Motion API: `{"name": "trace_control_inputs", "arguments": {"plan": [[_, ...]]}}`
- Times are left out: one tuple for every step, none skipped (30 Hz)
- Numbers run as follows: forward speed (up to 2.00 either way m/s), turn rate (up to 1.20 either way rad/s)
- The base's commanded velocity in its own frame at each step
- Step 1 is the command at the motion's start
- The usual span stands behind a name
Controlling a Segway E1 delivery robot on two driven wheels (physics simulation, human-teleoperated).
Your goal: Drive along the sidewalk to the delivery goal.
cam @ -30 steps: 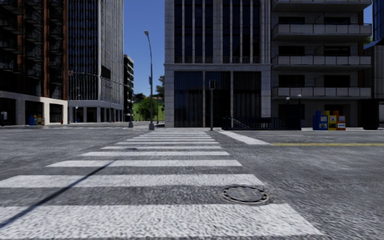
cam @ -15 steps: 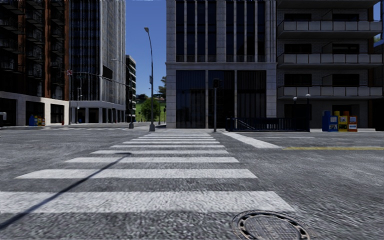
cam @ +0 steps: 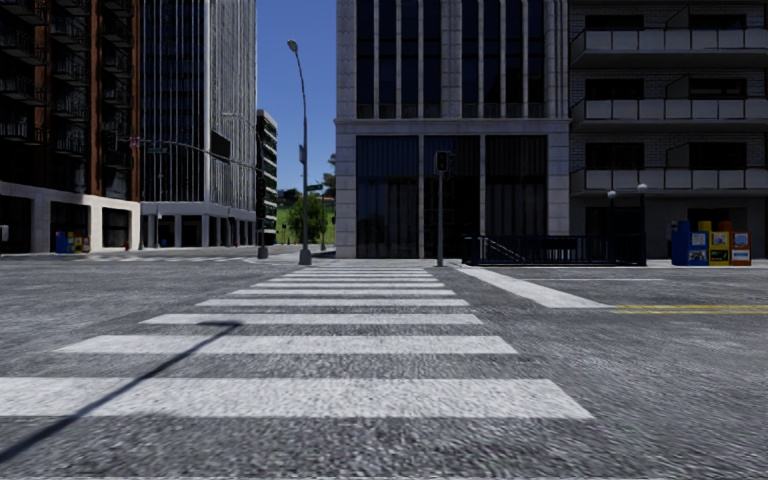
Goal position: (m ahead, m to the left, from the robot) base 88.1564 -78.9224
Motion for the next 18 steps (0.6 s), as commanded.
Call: {"name": "trace_control_inputs", "arguments": {"plan": [[2.00,0.00],[2.00,0.00],[2.00,0.00],[2.00,0.00],[2.00,0.00],[2.00,0.00],[2.00,0.00],[2.00,0.00],[2.00,0.00],[2.00,0.00],[2.00,0.00],[2.00,0.00],[2.00,0.00],[2.00,0.00],[2.00,0.00],[2.00,0.00],[2.00,0.00],[2.00,0.00]]}}
